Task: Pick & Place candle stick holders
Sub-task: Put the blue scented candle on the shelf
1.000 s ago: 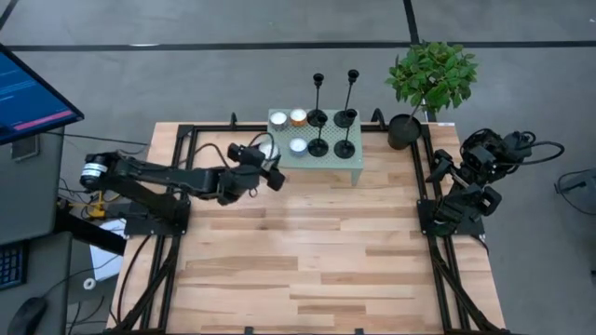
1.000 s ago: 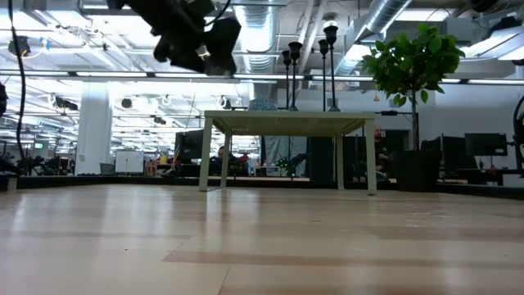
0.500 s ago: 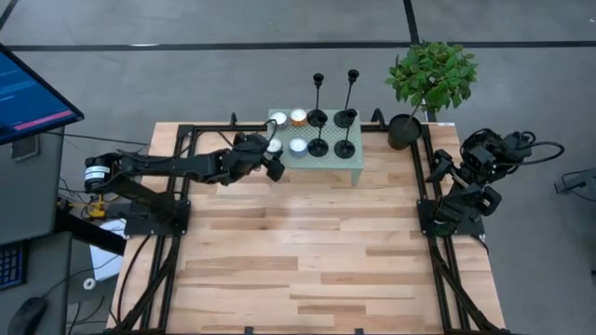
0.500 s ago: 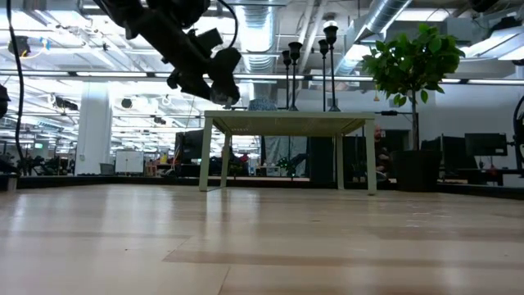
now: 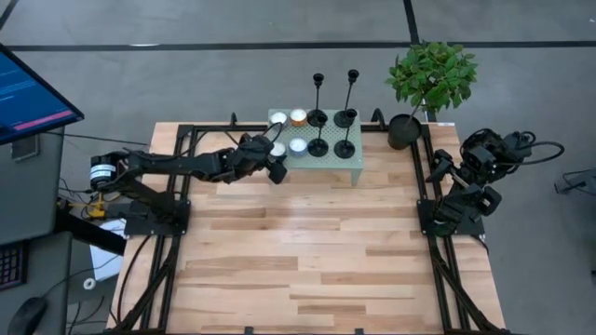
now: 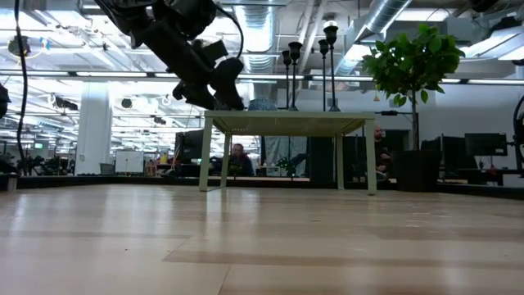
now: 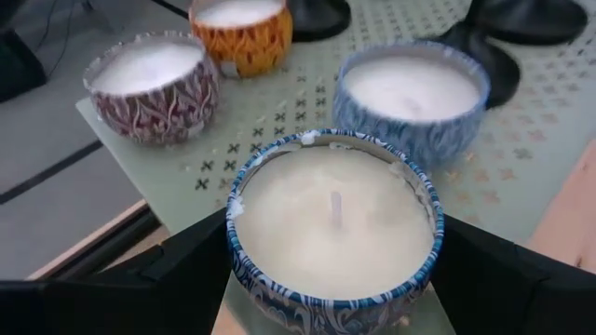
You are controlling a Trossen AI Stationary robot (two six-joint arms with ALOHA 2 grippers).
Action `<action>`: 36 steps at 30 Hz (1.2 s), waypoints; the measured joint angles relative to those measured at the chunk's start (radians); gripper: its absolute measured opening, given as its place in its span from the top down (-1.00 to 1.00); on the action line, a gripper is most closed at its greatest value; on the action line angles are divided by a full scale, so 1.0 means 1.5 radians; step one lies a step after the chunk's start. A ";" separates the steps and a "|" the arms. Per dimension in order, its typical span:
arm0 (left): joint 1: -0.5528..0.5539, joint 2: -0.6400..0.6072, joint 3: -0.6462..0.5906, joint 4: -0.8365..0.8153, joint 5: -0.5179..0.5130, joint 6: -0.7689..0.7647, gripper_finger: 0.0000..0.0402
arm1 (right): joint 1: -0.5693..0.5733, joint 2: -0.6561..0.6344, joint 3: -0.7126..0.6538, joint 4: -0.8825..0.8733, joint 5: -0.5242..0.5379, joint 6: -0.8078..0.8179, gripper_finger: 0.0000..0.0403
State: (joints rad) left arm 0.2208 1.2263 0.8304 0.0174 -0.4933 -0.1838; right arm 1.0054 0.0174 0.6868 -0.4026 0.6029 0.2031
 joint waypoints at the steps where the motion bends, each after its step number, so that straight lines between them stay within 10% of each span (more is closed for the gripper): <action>1: 0.000 0.000 0.000 0.004 -0.002 0.000 -0.59 | 0.000 0.000 0.000 0.000 0.000 0.000 -0.42; 36: 0.003 -0.001 0.000 0.006 0.002 0.013 -0.74 | 0.000 0.000 0.000 0.010 0.000 -0.002 -0.42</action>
State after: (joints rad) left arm 0.2260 1.2255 0.8307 0.0269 -0.4910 -0.1646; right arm 1.0054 0.0174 0.6868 -0.3882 0.6029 0.2005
